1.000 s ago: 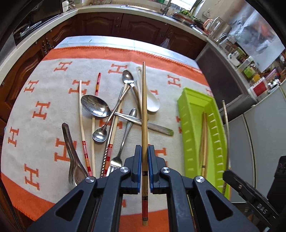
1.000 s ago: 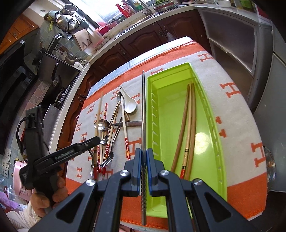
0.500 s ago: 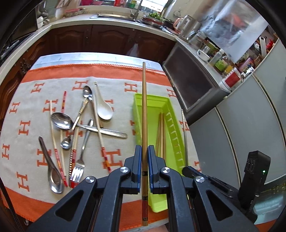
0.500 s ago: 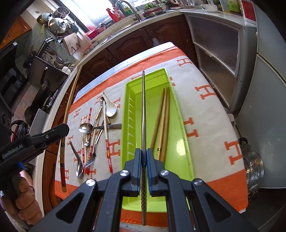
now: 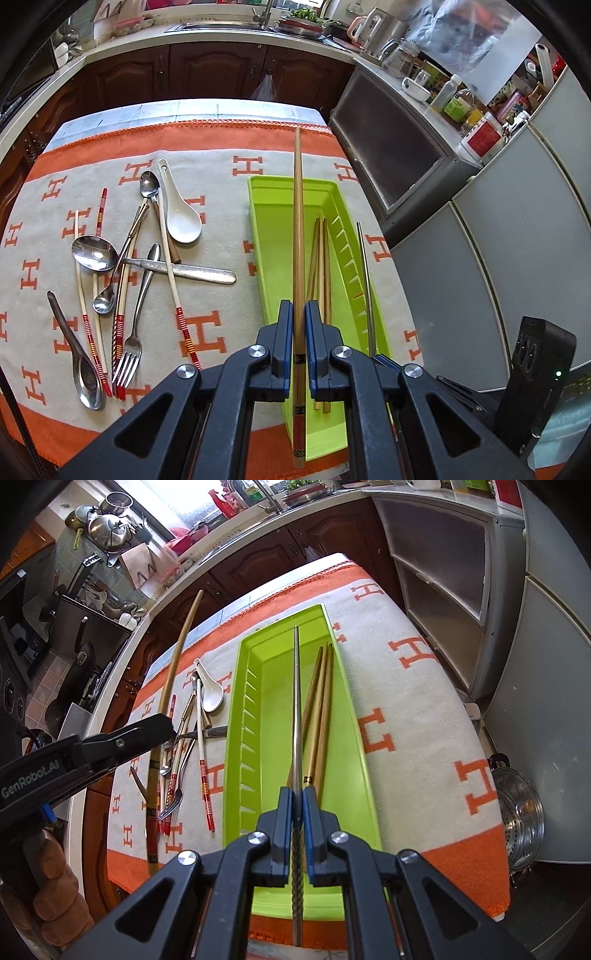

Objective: Organize utensils
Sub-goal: 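Lift the silver chopstick with the right tool while the left tool carries the wooden one, then lower the silver chopstick into the tray with the right tool while the left tool releases its chopstick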

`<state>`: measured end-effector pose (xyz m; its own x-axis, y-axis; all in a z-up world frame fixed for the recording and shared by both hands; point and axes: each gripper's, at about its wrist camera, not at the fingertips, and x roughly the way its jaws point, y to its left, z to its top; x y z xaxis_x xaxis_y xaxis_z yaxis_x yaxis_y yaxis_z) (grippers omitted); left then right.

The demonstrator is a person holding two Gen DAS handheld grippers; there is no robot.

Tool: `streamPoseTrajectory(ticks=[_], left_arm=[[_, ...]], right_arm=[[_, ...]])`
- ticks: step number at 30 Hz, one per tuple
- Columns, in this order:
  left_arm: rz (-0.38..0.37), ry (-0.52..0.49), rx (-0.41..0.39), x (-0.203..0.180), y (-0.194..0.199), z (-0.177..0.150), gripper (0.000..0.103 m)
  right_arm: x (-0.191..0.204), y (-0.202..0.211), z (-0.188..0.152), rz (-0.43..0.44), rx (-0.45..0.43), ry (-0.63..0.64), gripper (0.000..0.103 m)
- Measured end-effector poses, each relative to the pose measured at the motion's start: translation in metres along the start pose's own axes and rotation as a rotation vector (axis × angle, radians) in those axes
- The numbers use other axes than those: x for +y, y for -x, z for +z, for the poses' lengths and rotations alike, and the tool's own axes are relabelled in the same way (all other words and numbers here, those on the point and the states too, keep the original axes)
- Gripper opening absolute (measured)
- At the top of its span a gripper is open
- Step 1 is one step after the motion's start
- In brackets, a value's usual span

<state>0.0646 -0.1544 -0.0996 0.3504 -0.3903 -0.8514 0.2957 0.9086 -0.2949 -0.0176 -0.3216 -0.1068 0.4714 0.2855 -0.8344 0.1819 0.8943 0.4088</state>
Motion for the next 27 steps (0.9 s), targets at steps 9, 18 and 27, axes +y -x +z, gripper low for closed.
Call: streamPoseTrajectory(ticks=[9,18,27], left_arm=[[0.004,0.017,0.030,0.003,-0.023,-0.008,0.004],[-0.017,0.043,0.089,0.006,-0.048,-0.007,0.004],[-0.021,-0.001,0.152,0.003,-0.067,-0.010,0.017]], right_arm=[[-0.002,-0.009,0.007,0.001,0.024,0.020,0.005],[-0.002,-0.026,0.020,-0.022,0.062,0.030,0.005],[-0.001,-0.046,0.035,-0.095,0.096,0.027,0.007]])
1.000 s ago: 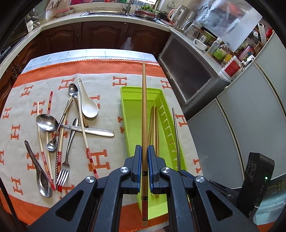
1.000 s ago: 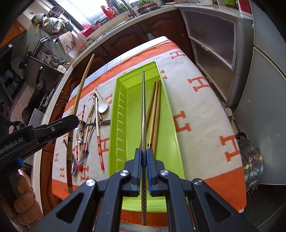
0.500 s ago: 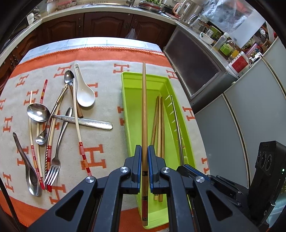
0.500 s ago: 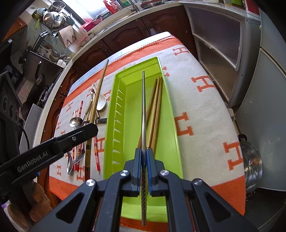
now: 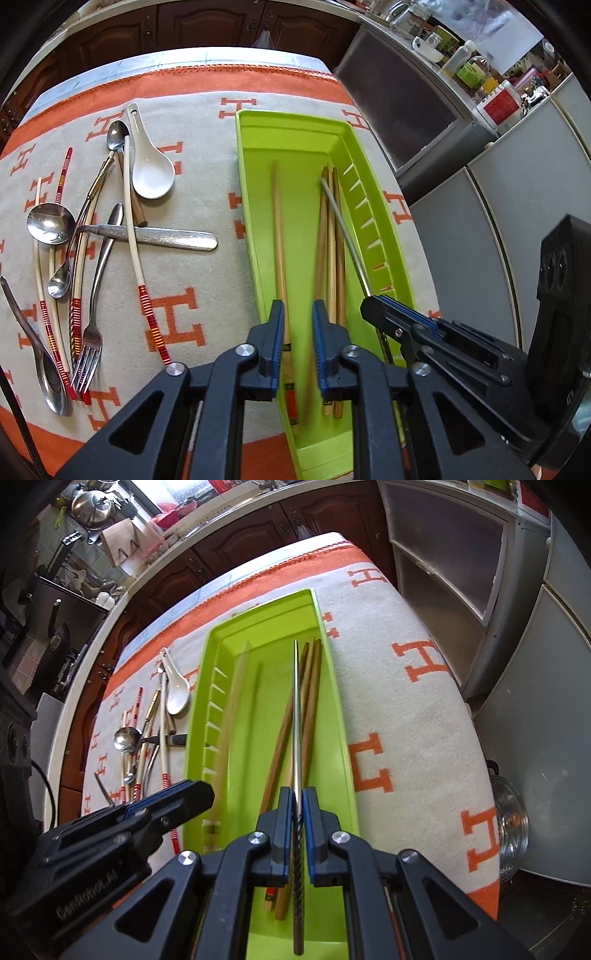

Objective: Organize utensils
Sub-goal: 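Lower the silver chopstick into the tray with the right tool while the left tool releases its chopstick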

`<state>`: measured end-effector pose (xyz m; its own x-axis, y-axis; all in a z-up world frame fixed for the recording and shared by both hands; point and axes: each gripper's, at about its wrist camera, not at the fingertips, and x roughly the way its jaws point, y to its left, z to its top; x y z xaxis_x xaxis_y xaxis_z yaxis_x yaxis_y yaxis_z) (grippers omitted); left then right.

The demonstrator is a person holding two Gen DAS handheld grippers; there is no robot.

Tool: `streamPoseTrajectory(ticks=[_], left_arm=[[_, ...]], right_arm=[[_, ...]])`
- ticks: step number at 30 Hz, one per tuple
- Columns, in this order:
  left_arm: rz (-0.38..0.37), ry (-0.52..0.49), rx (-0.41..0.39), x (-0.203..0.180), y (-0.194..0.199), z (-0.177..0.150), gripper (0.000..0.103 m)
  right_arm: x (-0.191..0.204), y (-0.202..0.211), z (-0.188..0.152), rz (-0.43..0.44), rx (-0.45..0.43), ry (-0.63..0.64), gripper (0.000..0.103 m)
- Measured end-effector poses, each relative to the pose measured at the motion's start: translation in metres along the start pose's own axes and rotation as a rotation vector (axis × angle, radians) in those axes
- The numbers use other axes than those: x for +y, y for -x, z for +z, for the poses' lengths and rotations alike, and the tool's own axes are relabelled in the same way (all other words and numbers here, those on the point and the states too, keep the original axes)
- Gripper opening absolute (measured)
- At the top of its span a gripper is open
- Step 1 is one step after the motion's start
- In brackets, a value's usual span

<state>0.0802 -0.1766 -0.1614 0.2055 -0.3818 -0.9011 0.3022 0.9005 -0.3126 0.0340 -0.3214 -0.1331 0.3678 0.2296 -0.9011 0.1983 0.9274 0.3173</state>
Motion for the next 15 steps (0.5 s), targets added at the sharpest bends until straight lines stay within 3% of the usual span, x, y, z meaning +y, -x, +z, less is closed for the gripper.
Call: streamPoseTrajectory(ticks=[3,10,15], left_arm=[[-0.009,-0.027,-0.012,-0.004,0.006,-0.003,0.025],[0.059,-0.111,-0.110,-0.001,0.045,-0.011,0.063],[0.130,-0.151,-0.199,0.015,0.074,-0.016,0.065]], right_arm=[[0.000,0.000,-0.001,0.014,0.001,-0.006,0.009],[0.005,0.011,-0.010,0.021,-0.010,0.004,0.010],[0.016,0.023,-0.017,0.031,-0.034,0.025,0.010]])
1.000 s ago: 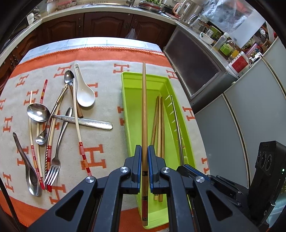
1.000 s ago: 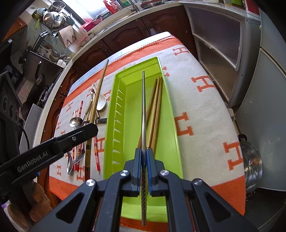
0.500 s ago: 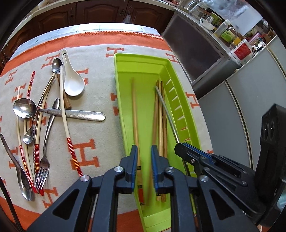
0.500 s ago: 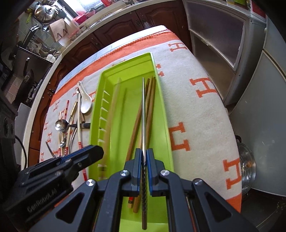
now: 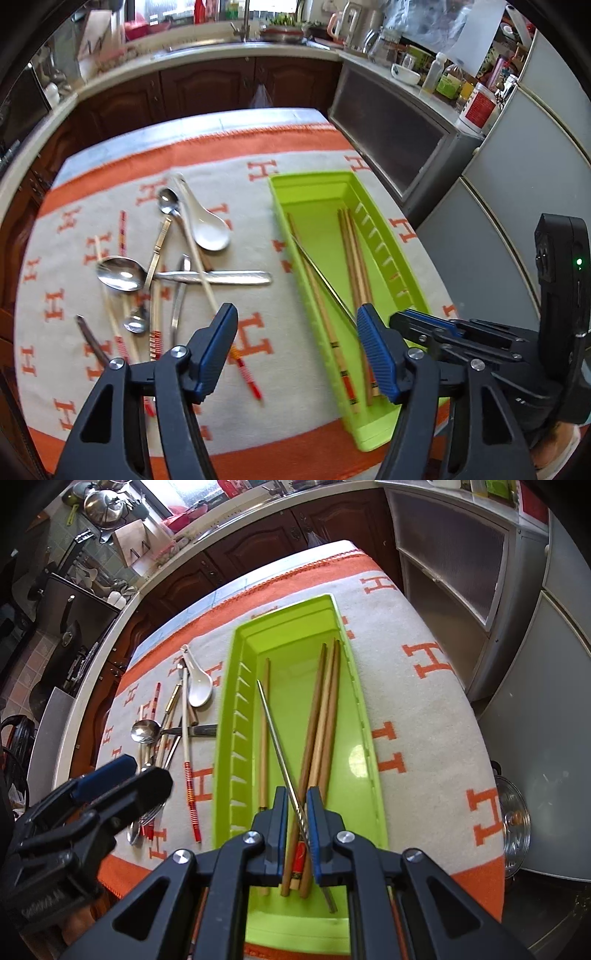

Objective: Organize utensils
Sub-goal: 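Lower the silver chopstick into the tray with the right tool while the left tool releases its chopstick, then move both tools back over the utensil pile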

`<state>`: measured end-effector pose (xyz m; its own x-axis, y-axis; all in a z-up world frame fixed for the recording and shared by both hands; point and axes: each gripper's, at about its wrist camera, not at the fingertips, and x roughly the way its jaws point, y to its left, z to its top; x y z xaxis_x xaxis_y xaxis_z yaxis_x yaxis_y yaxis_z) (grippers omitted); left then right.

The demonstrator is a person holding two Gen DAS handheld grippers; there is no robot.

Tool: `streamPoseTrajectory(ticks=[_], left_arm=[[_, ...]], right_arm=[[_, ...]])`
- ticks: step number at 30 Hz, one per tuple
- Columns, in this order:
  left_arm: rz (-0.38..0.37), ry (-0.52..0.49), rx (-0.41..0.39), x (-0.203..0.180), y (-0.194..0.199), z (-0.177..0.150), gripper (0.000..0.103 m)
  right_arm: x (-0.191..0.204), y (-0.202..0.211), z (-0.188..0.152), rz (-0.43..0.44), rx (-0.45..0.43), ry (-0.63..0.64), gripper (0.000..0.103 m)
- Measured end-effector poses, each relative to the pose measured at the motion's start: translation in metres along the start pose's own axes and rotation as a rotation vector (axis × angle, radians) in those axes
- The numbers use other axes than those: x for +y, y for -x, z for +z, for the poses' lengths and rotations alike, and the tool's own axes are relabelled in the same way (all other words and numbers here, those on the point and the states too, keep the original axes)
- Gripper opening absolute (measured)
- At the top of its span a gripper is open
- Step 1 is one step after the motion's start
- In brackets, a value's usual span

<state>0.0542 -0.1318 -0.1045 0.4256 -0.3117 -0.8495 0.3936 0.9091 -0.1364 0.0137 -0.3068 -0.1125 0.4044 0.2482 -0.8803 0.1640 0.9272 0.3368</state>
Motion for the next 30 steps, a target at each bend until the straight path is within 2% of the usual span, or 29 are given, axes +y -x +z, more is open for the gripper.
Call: streamPoseTrajectory(ticks=[7,11,17,26,30], left_arm=[[0.014,0.073,-0.018,0.045,0.031,0.000,0.065],[0.015,0.156,-0.030,0.077,0.048,-0.004,0.065],[0.067,0.227,-0.048,0.118,0.064,-0.010,0.065],[0.112,0.300,-0.038,0.171,0.059,-0.027,0.068],[0.097,0.314,-0.014,0.191,0.044,-0.037,0.068]], right_arm=[[0.027,0.014,-0.001,0.029,-0.032,0.049,0.010],[0.050,0.018,0.001,0.057,-0.042,0.093,0.010],[0.080,0.014,0.005,0.091,-0.040,0.149,0.010],[0.107,-0.024,0.015,0.092,0.019,0.192,0.010],[0.115,-0.047,0.019,0.080,0.057,0.206,0.010]])
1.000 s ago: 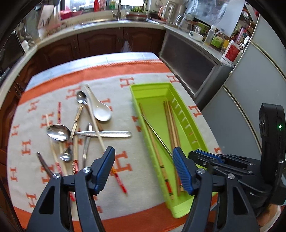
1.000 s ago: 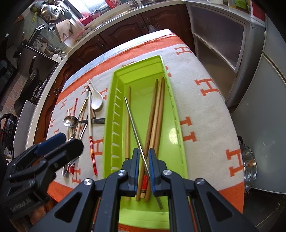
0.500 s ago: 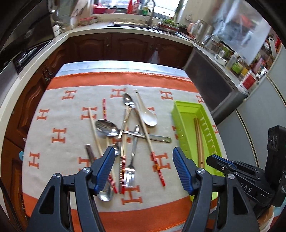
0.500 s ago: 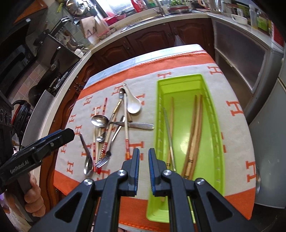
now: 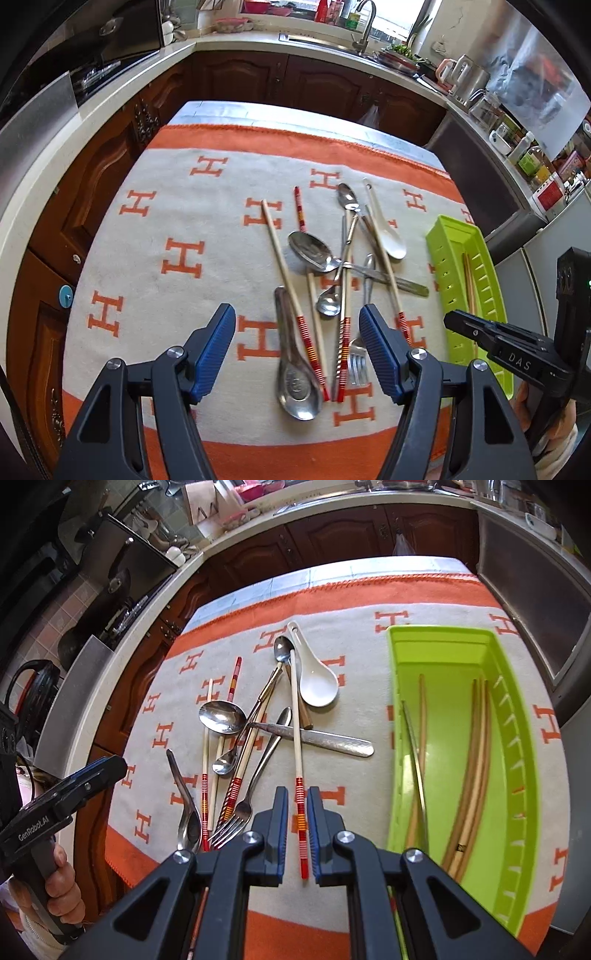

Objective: Organize utensils
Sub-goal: 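Move both tools back over the utensil pile, then grasp a red-striped white chopstick with the right tool while the left tool grasps its partner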

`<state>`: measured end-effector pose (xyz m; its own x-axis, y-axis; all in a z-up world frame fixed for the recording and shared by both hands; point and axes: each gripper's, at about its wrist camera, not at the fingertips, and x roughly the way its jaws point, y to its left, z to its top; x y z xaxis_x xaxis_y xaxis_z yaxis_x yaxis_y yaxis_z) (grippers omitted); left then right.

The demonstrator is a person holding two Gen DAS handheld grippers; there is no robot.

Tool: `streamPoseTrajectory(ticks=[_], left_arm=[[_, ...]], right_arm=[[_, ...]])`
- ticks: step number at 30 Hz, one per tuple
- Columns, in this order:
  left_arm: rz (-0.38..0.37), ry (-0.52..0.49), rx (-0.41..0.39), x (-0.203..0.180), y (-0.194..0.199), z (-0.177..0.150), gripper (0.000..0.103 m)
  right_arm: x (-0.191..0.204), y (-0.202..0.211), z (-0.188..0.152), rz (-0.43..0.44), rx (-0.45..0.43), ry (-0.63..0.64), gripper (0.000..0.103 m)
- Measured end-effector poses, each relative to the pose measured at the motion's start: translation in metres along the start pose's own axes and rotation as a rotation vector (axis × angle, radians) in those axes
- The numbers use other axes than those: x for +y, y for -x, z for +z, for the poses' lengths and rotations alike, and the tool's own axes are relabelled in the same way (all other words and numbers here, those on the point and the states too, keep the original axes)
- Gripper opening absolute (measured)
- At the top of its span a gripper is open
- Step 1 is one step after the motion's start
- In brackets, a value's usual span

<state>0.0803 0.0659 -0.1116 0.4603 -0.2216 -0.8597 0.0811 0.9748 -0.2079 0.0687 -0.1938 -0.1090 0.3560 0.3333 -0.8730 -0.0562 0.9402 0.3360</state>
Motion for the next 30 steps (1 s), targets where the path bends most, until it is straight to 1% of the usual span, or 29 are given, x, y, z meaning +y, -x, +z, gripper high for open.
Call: streamPoseTrajectory(ticks=[3,7,12,15,16,18,20,22,24,27,28,29,30], left_arm=[[-0.029,-0.005,0.016,0.011,-0.014,-0.003,0.068],[-0.079,-0.009,0.032,0.022,-0.035,-0.008,0.068],[-0.131,0.011,0.051,0.035,-0.060,-0.012,0.068],[-0.168,0.019,0.054,0.042,-0.071,-0.013,0.066],[-0.179,0.018,0.053,0.043,-0.074,-0.014,0.065],[-0.209,0.005,0.053,0.043,-0.078,-0.014,0.057],[-0.241,-0.017,0.050,0.041,-0.083,-0.016,0.048],[-0.268,-0.041,0.051,0.038,-0.087,-0.017,0.044],[-0.285,-0.064,0.031,0.035,-0.088,-0.019,0.044],[-0.337,-0.079,0.013,0.034,-0.092,-0.021,0.042],[-0.358,-0.080,0.006,0.034,-0.093,-0.021,0.040],[-0.380,-0.080,0.006,0.035,-0.095,-0.022,0.035],[-0.397,-0.079,0.010,0.036,-0.097,-0.022,0.031]], right_arm=[[0.004,-0.019,0.004,-0.011,0.030,0.004,0.010],[0.007,-0.041,0.010,-0.037,0.063,0.004,0.021],[0.009,-0.064,0.013,-0.079,0.093,0.009,0.022],[0.009,-0.073,0.016,-0.096,0.099,0.003,0.022],[0.010,-0.073,0.017,-0.102,0.085,0.008,0.022],[0.013,-0.075,0.019,-0.121,0.077,0.025,0.022],[0.016,-0.076,0.019,-0.141,0.068,0.046,0.022],[0.021,-0.078,0.019,-0.169,0.058,0.084,0.022],[0.028,-0.080,0.016,-0.201,0.046,0.125,0.022],[0.035,-0.082,0.011,-0.237,0.027,0.170,0.021],[0.035,-0.082,0.010,-0.243,0.023,0.177,0.018],[0.035,-0.082,0.009,-0.246,0.020,0.181,0.015],[0.035,-0.081,0.008,-0.247,0.018,0.181,0.014]])
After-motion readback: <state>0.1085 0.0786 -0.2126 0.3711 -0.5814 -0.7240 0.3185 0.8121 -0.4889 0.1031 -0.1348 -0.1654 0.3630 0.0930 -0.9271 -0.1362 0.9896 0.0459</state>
